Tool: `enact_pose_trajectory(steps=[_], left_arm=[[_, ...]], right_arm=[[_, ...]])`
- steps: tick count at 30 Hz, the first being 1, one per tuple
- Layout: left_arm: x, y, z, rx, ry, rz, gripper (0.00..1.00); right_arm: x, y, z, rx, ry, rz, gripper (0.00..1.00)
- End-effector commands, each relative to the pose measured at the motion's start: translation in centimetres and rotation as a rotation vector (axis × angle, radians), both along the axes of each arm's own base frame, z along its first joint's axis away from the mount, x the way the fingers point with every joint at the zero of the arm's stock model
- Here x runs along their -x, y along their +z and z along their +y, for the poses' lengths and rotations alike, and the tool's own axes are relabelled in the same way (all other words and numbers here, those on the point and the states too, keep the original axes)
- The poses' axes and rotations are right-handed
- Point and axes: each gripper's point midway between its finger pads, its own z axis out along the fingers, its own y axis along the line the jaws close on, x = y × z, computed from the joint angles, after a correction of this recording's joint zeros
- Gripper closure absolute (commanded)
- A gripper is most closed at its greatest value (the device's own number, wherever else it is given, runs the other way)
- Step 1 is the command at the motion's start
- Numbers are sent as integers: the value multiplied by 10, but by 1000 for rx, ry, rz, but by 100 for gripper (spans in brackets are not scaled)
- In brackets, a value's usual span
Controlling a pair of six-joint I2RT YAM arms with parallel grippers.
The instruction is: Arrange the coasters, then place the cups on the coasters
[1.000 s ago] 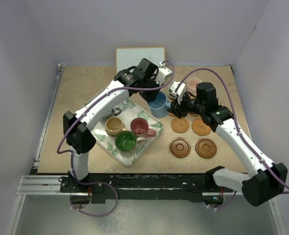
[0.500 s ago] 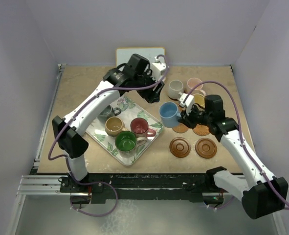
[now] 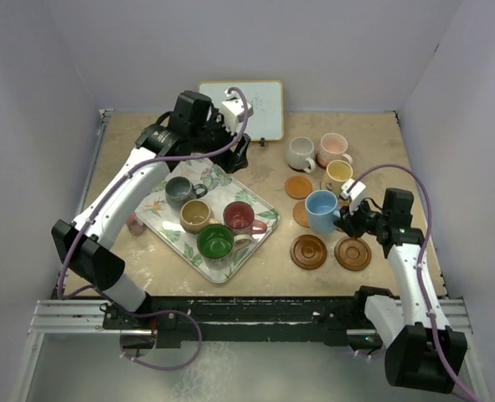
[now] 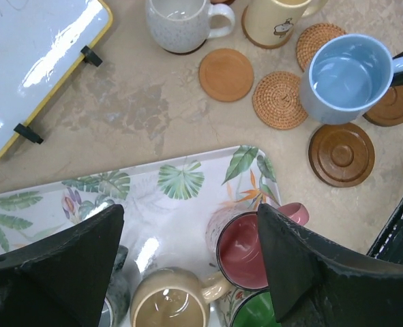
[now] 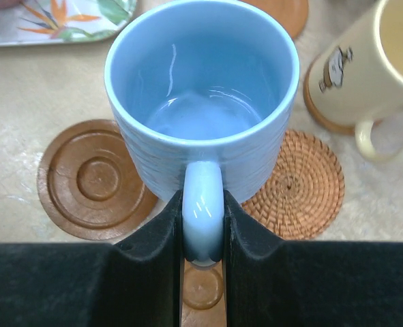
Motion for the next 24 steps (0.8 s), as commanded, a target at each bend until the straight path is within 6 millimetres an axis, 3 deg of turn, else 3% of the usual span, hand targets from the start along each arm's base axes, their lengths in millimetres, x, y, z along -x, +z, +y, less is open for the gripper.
enact_pose_trajectory(steps=[1, 7, 16, 24], left_arm=[[-4, 13, 4, 24, -18, -91, 24], [-6, -3, 11, 9, -4, -80, 24], [-10, -13, 9, 18, -1, -63, 24], [-11, -16, 8, 26, -1, -63, 24]], right_arm=[[-25, 35, -7, -49, 54, -229, 100], [-31, 30, -15, -80, 56, -208, 100], [-55, 53, -12, -123, 55, -344, 100], [-53, 34, -13, -132, 77, -255, 100]])
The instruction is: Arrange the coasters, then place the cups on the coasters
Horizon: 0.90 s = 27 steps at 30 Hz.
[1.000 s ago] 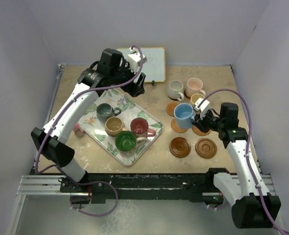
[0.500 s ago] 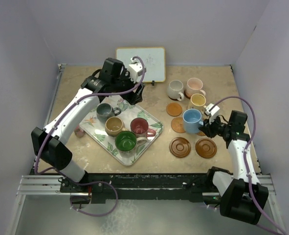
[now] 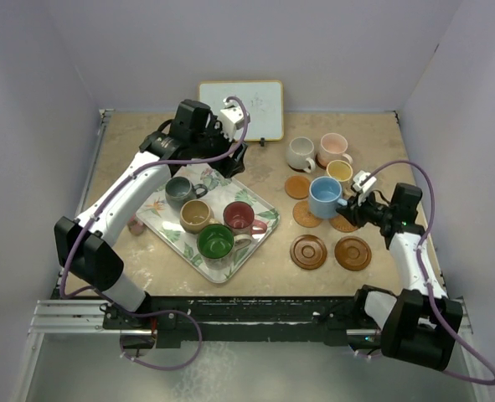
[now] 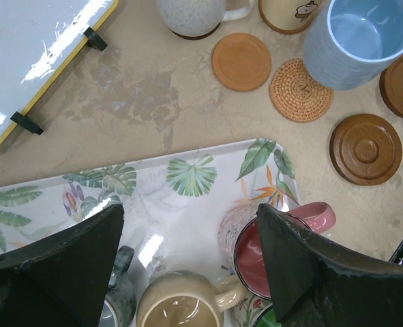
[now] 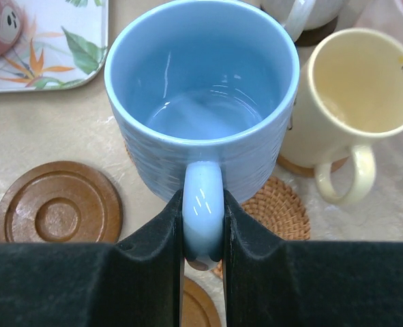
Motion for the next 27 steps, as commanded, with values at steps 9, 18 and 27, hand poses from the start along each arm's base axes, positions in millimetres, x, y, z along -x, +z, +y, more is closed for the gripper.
enact_pose_trajectory(steps=[9, 18, 27], left_arm=[[-3, 21, -3, 56, -13, -66, 25], [-3, 18, -3, 50, -14, -63, 25], [-3, 17, -1, 43, -15, -70, 25]], right_arm=[[-30, 47, 41, 8, 87, -230, 100], [-72, 44, 53, -46, 8, -258, 100], [-100, 30, 65, -82, 1, -234, 100]])
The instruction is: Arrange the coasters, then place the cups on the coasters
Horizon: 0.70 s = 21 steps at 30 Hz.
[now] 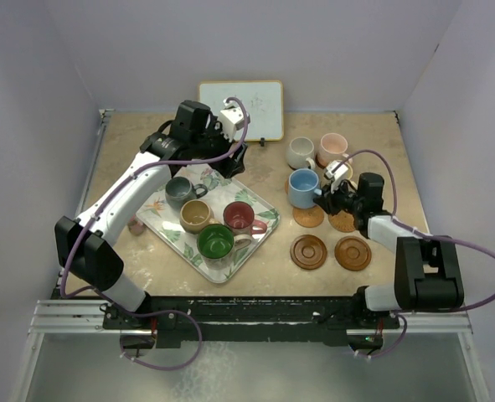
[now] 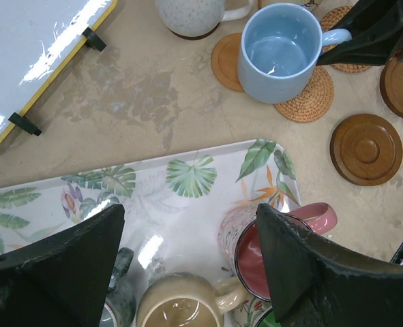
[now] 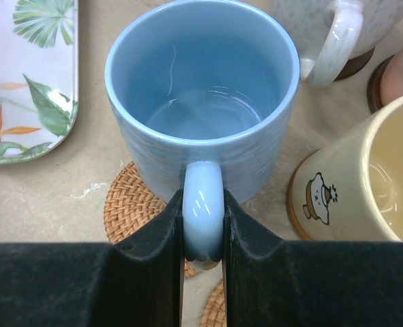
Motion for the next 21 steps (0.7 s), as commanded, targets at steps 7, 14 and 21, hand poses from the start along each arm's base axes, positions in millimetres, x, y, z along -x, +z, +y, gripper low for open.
enact_pose_trajectory(steps=[7, 14, 21], left_arm=[[0, 21, 0, 39, -18, -70, 25], [2, 21, 0, 40, -26, -74, 25], [3, 19, 0, 37, -32, -78, 25]], right_arm=[[-52, 76, 14, -48, -8, -292, 100], [-62, 70, 14, -29, -20, -283, 100], [-72, 60, 16, -9, -5, -258, 100]])
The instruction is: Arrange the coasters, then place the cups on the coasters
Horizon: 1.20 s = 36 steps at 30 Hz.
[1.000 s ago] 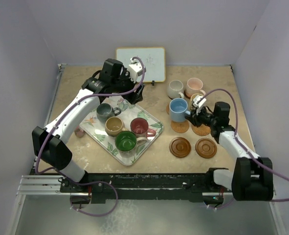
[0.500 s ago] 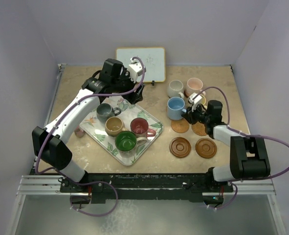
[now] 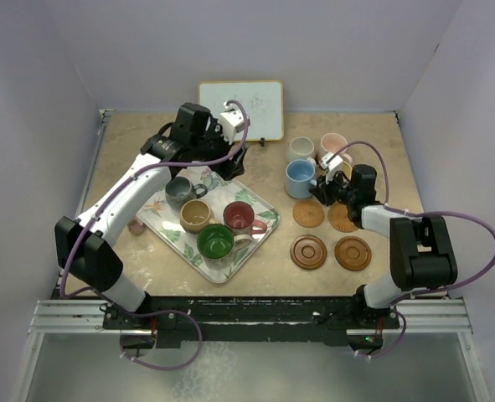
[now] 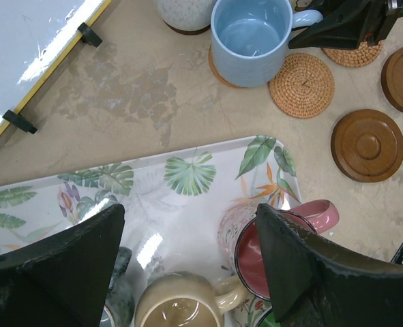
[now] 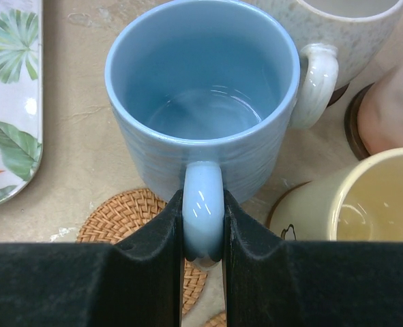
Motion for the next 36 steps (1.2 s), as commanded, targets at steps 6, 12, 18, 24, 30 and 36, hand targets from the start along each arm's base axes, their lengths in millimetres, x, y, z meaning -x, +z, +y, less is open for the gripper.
enact_pose_trajectory(steps=[6, 12, 18, 24, 30, 36], left_arm=[[2, 25, 0, 42, -32, -82, 26], [3, 25, 0, 40, -33, -84, 26], [3, 26, 0, 42, -35, -91, 26], [4, 25, 0, 41, -39, -91, 26], [5, 26, 0, 45, -42, -92, 26], [6, 27, 1, 43, -45, -97, 26]], right_arm=[[-36, 63, 12, -2, 51, -237, 100], [-35, 51, 15, 23, 73, -204, 100], [-34, 62, 16, 9, 64, -238, 100], [-36, 89, 19, -29, 62, -296, 100], [-37, 93, 20, -46, 53, -302, 100], [-43, 85, 19, -28, 54, -283, 100]])
